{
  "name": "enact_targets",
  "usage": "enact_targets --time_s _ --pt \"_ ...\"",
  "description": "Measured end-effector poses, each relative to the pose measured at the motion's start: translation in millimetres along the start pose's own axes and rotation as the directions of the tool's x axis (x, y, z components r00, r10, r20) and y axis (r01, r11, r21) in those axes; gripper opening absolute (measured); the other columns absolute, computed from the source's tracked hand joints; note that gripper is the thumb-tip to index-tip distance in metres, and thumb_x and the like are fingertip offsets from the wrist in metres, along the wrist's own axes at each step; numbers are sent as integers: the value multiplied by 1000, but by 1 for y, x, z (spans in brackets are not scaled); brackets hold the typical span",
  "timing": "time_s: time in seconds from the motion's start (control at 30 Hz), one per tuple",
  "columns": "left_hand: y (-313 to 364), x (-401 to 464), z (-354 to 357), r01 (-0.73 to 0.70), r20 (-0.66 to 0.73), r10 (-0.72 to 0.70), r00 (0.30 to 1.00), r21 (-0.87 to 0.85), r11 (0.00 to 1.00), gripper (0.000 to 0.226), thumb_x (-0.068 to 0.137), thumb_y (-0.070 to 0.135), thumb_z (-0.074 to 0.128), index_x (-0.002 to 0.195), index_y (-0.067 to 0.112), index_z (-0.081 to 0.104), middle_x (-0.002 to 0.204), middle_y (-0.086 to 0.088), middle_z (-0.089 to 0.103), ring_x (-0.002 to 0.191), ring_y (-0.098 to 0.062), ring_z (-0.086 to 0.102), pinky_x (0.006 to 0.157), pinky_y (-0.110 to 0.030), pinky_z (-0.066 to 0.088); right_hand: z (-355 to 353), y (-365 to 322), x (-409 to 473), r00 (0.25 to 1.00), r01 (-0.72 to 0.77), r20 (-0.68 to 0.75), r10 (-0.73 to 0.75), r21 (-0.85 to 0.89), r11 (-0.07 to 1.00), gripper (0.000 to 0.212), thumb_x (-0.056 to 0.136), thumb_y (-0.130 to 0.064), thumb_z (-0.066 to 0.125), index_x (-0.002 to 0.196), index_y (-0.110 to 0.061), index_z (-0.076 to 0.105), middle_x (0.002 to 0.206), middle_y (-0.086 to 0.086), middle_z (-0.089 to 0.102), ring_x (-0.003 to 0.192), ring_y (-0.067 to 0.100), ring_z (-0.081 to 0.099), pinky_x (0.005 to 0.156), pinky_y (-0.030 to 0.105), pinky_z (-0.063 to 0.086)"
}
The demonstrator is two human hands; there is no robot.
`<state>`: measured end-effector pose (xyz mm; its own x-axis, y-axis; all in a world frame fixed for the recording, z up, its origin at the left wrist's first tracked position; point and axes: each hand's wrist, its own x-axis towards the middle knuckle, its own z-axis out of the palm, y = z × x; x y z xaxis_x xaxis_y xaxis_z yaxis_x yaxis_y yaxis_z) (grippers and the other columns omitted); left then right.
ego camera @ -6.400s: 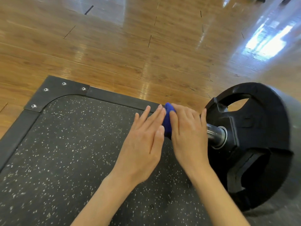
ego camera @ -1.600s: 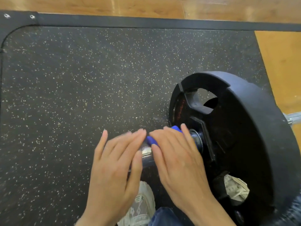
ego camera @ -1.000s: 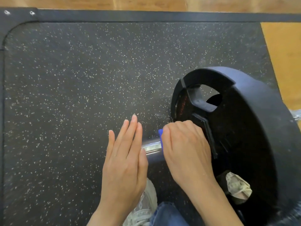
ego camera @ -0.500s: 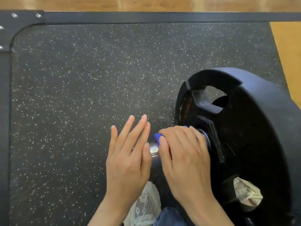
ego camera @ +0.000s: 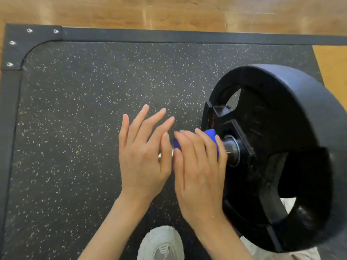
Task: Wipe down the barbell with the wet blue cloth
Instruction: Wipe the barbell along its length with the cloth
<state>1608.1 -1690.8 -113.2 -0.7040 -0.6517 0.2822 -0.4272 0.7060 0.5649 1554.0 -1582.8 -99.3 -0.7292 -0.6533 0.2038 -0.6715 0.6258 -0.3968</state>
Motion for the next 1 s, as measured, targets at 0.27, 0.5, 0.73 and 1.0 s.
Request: enact_targets --time_s 0.27,0.5,0.73,1.0 --pt "-2 -1 2 -85 49 83 995 52 995 43 107 19 34 143 10 55 153 -4 49 150 -24 29 127 -40 3 20 9 42 992 -3 -124 11 66 998 45 108 -27 29 135 -11 61 139 3 59 141 26 42 124 45 16" --pt "-7 30 24 -65 7 65 998 65 996 45 109 25 30 147 8 50 151 -7 48 144 -29 31 122 -53 20 32 5 70 984 -29 -172 46 100 995 42 107 -24 31 137 -11 59 142 2 57 144 25 38 126 43 11" --pt "-13 56 23 -64 24 63 998 59 996 48 110 26 24 149 12 49 151 -1 49 140 -25 35 125 -44 16 43 13 90 961 -60 -255 109 193 979 42 107 -20 31 138 -8 57 145 3 54 147 23 34 126 41 9" --pt "-18 92 26 -46 49 43 998 69 997 46 109 26 27 144 14 55 145 2 54 131 -25 44 126 -41 4 61 23 107 944 -37 -307 121 264 964 44 108 -21 30 149 -10 44 158 5 40 154 19 18 126 39 4"
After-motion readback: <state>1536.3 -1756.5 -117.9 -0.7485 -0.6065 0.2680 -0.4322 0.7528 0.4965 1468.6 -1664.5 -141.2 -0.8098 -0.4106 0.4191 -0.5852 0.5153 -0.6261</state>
